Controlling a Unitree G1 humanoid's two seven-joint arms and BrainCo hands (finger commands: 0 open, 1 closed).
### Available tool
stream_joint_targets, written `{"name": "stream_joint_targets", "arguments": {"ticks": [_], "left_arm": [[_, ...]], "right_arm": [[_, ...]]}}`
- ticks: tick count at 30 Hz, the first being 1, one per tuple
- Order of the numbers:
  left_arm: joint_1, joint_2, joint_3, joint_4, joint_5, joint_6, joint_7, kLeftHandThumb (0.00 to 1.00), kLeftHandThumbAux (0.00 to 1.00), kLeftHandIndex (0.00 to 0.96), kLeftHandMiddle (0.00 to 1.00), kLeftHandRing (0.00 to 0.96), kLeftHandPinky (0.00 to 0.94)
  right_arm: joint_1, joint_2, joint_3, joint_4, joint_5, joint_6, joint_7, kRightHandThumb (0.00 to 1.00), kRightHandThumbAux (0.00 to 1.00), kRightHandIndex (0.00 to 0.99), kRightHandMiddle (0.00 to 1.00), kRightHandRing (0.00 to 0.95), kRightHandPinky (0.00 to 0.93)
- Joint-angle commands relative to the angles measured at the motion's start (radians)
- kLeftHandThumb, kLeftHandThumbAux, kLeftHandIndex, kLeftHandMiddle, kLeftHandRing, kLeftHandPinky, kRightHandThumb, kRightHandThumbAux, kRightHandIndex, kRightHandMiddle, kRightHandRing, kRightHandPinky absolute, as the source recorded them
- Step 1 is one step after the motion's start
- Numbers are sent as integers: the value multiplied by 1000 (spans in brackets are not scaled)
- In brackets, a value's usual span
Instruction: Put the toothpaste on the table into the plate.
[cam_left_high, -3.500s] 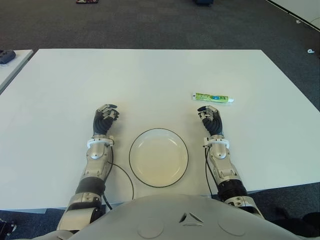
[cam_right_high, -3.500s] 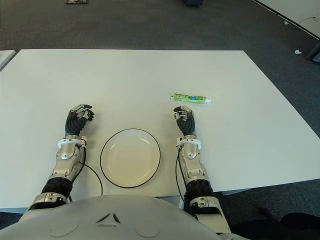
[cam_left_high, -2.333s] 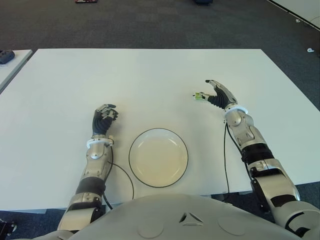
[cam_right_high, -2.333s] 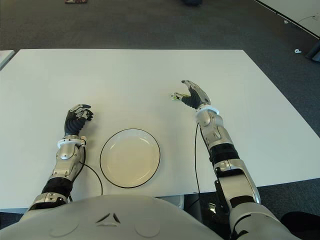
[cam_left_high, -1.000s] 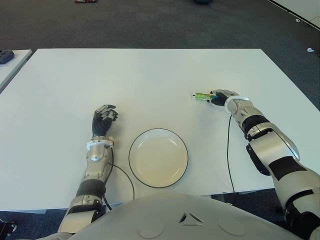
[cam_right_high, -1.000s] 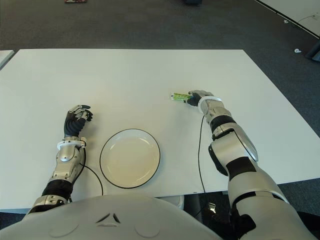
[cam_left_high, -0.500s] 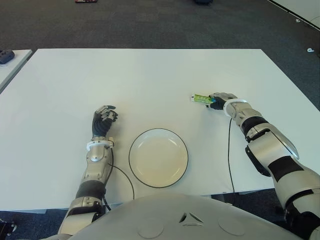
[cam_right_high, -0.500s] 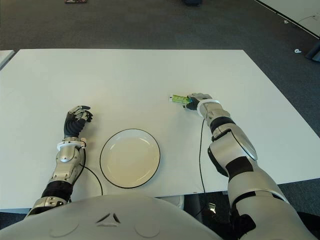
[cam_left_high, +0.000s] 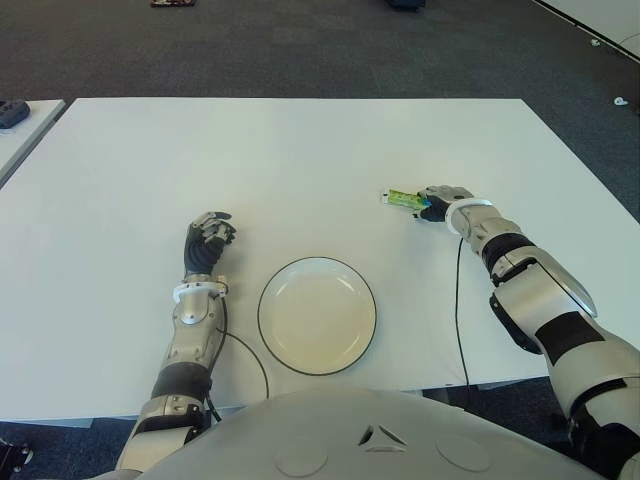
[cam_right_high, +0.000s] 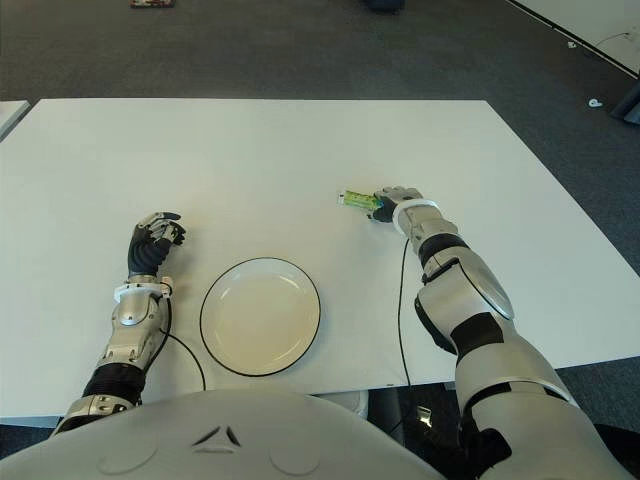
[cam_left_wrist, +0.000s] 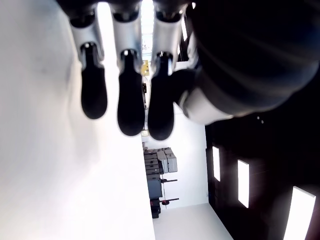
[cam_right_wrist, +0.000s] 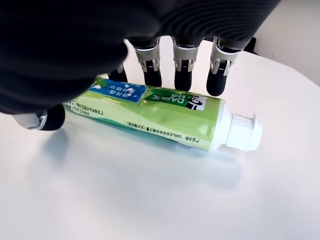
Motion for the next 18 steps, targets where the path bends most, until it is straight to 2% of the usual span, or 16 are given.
{"name": "stream_joint_targets", "arguments": {"ticks": [1,9,18], "left_arm": [[36,-10,0,25,-9,36,-5,707,717,431,586,596,554],[45,-3,0,20,4,35,9,707,717,431,585,596,554],[56,-11,1,0,6,48,17,706,717,431,584,588,545]], "right_arm": [[81,40,19,27,-13,-5,39,573,187,0,0,0,0],[107,42,7,33,-1,8,21,583,206,0,0,0,0],[119,42,-8,35,7,13,-19,587,279,0,0,0,0]]}}
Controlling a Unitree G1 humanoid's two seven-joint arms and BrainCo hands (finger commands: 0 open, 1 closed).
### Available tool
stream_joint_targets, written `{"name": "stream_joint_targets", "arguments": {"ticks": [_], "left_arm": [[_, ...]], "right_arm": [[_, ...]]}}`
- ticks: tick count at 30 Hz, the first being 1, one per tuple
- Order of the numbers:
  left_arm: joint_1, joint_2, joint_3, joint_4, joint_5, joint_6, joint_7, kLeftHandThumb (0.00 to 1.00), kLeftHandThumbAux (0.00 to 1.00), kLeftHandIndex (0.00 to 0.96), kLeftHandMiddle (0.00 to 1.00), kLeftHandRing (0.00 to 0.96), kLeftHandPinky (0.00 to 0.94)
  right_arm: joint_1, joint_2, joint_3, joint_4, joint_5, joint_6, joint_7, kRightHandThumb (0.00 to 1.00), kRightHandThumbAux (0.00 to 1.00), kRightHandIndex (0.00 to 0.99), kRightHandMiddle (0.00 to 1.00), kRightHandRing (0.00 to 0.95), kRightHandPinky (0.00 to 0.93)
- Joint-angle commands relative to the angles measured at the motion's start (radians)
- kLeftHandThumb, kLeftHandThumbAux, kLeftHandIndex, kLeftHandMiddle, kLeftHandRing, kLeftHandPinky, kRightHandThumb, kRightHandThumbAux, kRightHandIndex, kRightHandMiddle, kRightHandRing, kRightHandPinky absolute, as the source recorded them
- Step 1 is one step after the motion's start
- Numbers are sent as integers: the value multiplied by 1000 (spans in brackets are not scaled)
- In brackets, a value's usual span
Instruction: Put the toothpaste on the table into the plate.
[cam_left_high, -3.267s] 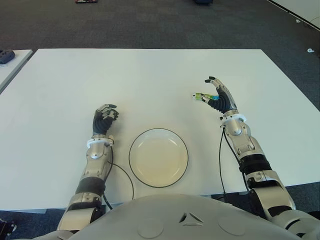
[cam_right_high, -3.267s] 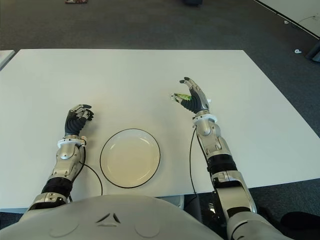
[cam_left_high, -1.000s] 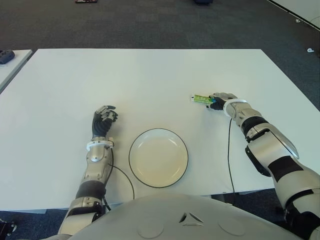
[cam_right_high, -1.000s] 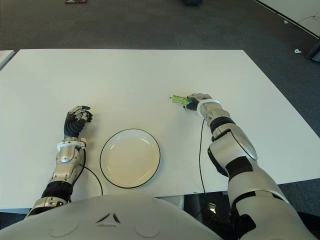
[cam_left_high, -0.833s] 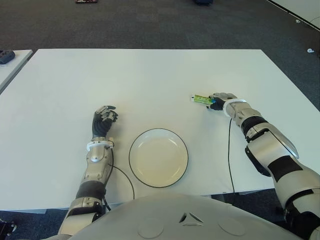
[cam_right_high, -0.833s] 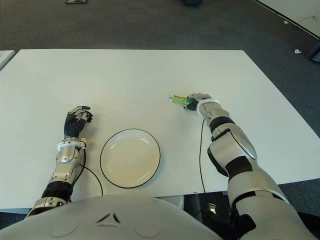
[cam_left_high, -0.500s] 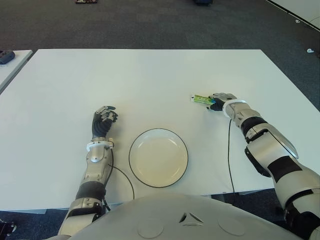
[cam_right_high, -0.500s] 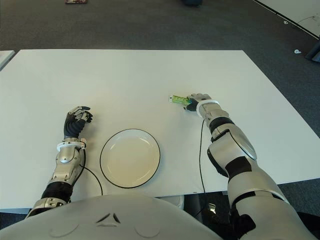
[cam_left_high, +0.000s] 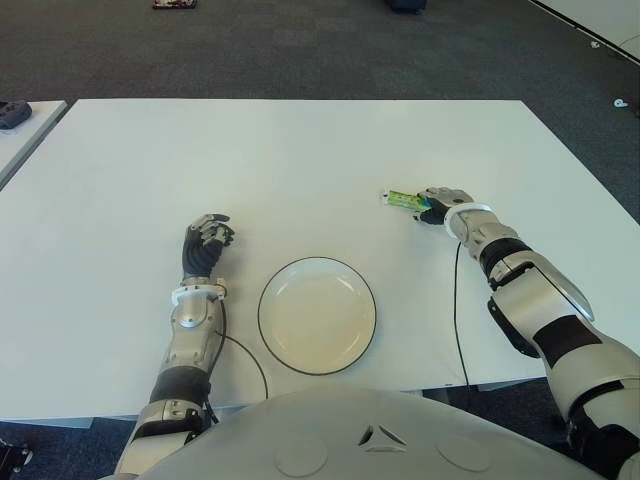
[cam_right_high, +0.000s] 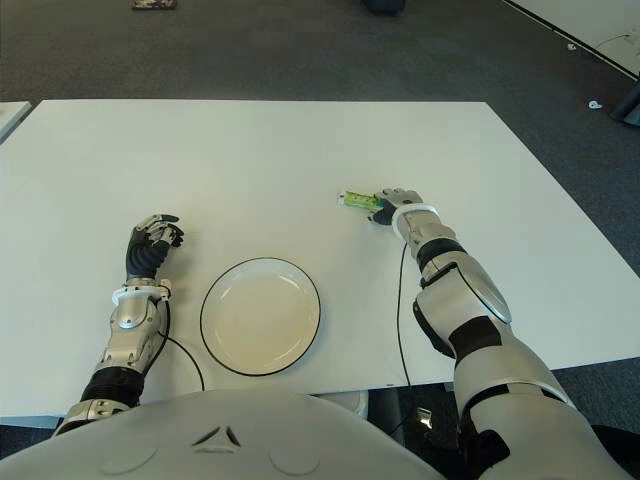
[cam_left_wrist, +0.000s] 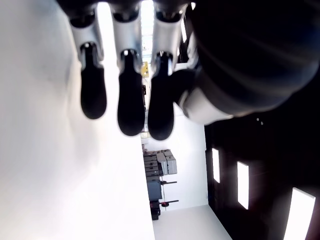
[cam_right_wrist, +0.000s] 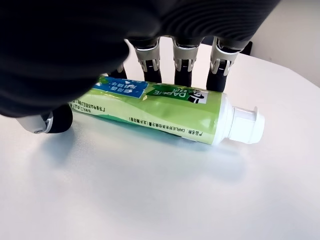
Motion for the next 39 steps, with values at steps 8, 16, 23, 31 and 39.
{"name": "stream_joint_targets", "arguments": {"ticks": [8,16,23,31,39], "left_arm": [[42,-13,1,5,-6,58,2,706,718,430,575,587,548],[40,-16,1,5,-5,49,5,706,718,430,582,587,548],[37,-19,4,8,-11,46,7,707,717,431,588,588,554],[41,-17,1,-9,0,68,15,707,717,431,588,590,545],[43,-19,5,-12,-14,64,3,707,717,430,589,587,547]], "right_arm": [[93,35,-17,32,9,12,-39,554,447,23,16,23,106],[93,43,-65,28,44,20,-110,687,671,383,359,376,441],[98,59,-113,19,83,19,-169,830,672,427,526,620,645],[97,62,-110,23,70,19,-234,844,676,426,587,717,743],[98,66,-124,23,82,8,-256,843,679,424,580,763,791]]}}
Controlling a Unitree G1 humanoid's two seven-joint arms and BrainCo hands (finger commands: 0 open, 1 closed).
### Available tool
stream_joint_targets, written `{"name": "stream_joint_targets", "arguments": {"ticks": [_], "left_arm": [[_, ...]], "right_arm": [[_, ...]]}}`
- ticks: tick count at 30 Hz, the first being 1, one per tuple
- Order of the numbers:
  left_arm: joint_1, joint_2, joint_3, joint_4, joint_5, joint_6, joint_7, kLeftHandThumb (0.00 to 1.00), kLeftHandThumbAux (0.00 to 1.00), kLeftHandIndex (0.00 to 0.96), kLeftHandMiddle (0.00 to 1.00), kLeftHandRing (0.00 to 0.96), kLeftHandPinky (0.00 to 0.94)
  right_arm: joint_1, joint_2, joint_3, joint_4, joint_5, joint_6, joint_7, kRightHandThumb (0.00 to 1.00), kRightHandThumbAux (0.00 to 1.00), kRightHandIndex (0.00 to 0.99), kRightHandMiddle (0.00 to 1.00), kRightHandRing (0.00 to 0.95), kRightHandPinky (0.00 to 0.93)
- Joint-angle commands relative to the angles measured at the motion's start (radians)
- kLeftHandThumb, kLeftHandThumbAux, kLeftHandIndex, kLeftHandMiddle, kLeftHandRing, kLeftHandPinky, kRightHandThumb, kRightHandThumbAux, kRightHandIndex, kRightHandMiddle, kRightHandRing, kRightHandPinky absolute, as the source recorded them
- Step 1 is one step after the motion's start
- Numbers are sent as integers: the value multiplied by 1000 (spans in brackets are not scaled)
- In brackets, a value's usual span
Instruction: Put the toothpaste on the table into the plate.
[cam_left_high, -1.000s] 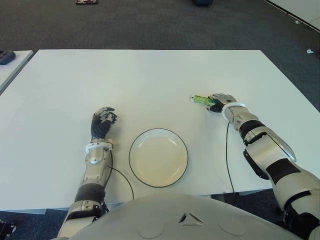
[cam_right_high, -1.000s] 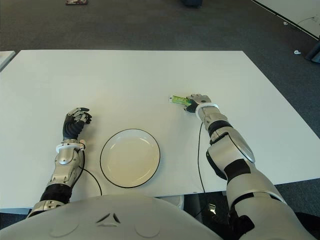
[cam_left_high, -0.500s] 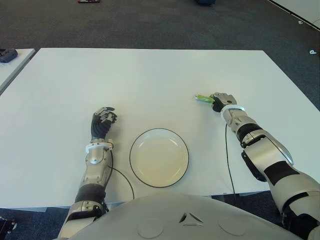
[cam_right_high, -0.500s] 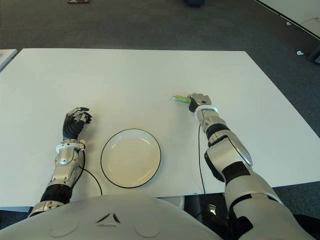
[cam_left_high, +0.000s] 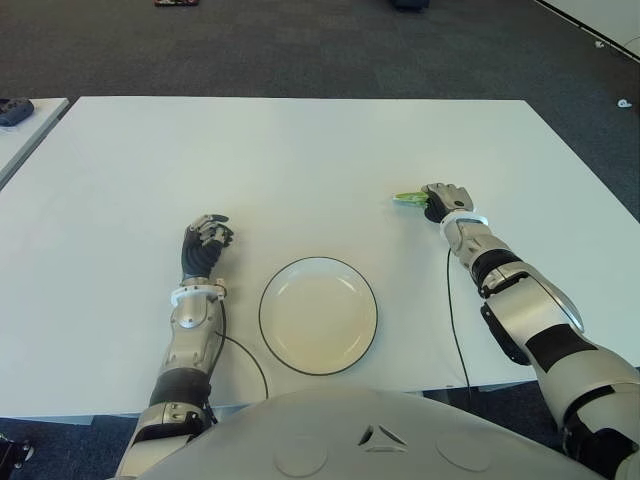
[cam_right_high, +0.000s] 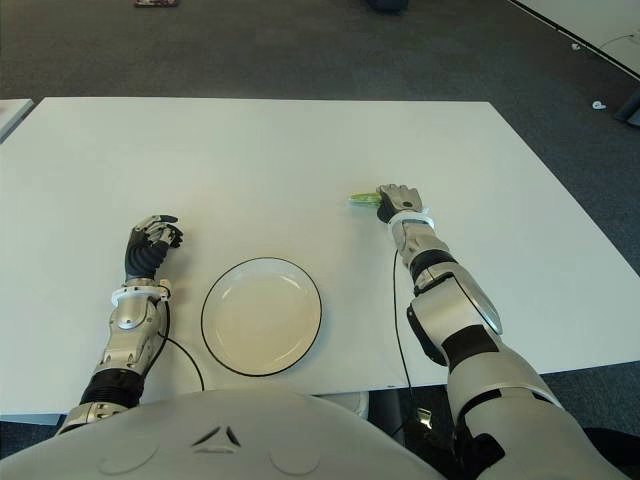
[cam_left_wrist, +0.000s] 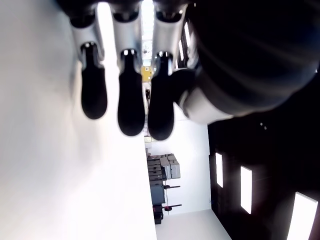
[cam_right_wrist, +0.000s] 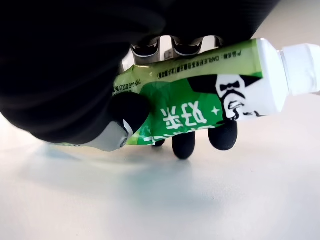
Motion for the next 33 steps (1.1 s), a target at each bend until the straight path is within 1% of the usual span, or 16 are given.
{"name": "stream_joint_targets", "arguments": {"ticks": [1,6,7,8,11,14,24,26,30,33], "left_arm": [[29,-11,2,25,-10,35,-3,707,717,430,589,586,545],[28,-10,3,24,-11,40,0,707,717,431,589,585,549],[28,-10,3,25,-11,36,0,708,717,431,590,587,549],[28,-10,3,26,-11,33,0,708,717,431,591,588,549],[27,-11,5,26,-18,34,-6,708,717,431,592,590,548],[27,-13,8,20,-32,49,-16,708,717,431,592,591,553],[25,-7,5,35,-31,18,-17,709,716,431,595,593,554],[25,-5,4,39,-26,12,-13,709,716,431,594,593,555],[27,-1,0,31,-15,37,-6,708,717,431,589,591,555],[29,0,-1,28,-10,42,-1,707,717,431,585,589,550]], "right_arm": [[52,26,-5,26,9,-12,21,842,679,422,575,769,799],[54,29,-17,25,18,-24,15,840,680,420,569,799,827],[54,30,-22,24,22,-29,13,790,696,427,671,815,842],[54,30,-25,24,25,-33,11,758,706,431,742,830,852],[55,32,-32,23,30,-41,6,719,717,436,828,850,865],[55,32,-40,23,33,-50,2,707,721,438,863,863,869],[48,39,-67,18,48,-83,-31,702,722,439,888,877,875],[37,44,-78,14,58,-94,-43,703,722,439,890,877,874],[4,55,-101,-11,81,-132,-75,703,721,439,891,875,871],[-3,57,-116,-26,93,-160,-89,704,721,439,883,868,858]]}}
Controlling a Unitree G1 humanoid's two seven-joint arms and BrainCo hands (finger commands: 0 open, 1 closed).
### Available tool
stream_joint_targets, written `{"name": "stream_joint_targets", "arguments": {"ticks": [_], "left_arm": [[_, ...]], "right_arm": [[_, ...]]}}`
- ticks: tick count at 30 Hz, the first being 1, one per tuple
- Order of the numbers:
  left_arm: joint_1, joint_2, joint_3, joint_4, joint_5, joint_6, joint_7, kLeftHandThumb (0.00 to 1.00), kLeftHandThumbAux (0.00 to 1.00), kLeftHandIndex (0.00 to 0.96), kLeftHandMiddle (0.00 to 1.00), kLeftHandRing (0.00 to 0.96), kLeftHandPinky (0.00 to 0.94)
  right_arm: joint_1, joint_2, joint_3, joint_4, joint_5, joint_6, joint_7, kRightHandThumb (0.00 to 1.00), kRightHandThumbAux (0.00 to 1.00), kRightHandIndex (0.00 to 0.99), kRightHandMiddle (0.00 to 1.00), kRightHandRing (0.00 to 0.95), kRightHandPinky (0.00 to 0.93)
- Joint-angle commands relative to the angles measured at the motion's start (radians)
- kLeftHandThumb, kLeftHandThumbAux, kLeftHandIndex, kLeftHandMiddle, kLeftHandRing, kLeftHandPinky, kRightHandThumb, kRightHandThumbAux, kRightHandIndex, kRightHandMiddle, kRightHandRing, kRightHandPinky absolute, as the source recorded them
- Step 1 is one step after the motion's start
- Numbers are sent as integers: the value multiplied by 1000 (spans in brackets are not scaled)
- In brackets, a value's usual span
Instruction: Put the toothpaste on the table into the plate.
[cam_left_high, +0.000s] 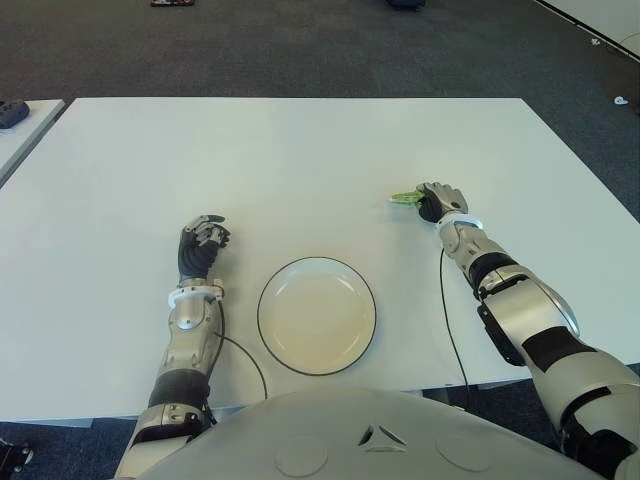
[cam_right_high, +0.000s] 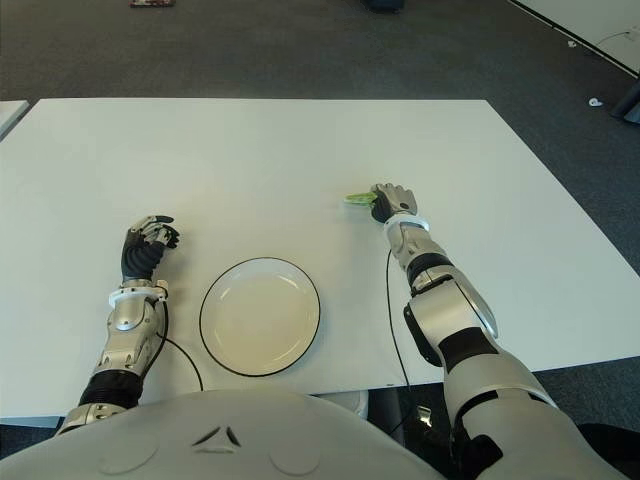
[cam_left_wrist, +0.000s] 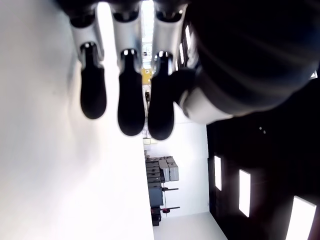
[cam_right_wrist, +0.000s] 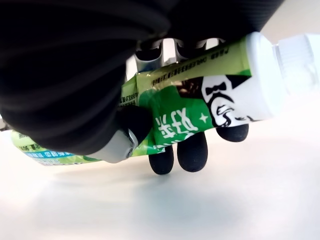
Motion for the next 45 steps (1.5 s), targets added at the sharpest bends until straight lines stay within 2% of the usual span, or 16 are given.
{"name": "stream_joint_targets", "arguments": {"ticks": [1,5,9,13,20,23,33,45], "left_arm": [[26,-4,-5,27,10,45,1,707,717,431,585,588,549],[24,-3,-5,28,11,46,0,706,717,431,582,589,552],[15,-4,-5,41,17,41,9,706,717,431,580,592,559],[11,-3,-6,45,21,48,13,705,718,430,578,591,553],[4,-1,-7,58,22,36,6,705,718,431,584,596,565],[2,-2,-9,59,23,31,7,705,718,431,583,595,559],[-5,-1,-11,65,25,41,9,704,718,431,574,588,556],[-23,-4,-10,96,33,24,21,705,718,431,582,593,558]], "right_arm": [[-16,28,-23,-26,30,-56,-21,704,721,439,881,867,855],[-14,20,-37,-29,44,-102,-30,705,721,439,872,861,848],[-31,7,-65,-76,71,-195,-42,707,721,440,867,859,852],[-31,2,-76,-124,79,-247,-56,707,721,440,871,866,865],[52,-12,-81,-330,73,-385,-122,709,720,440,879,875,865],[85,-12,-81,-396,71,-414,-132,709,719,440,880,875,862],[211,-7,-55,-657,50,-517,-70,709,719,439,877,871,858],[308,-38,21,-805,-24,-657,45,713,718,440,869,864,867]]}}
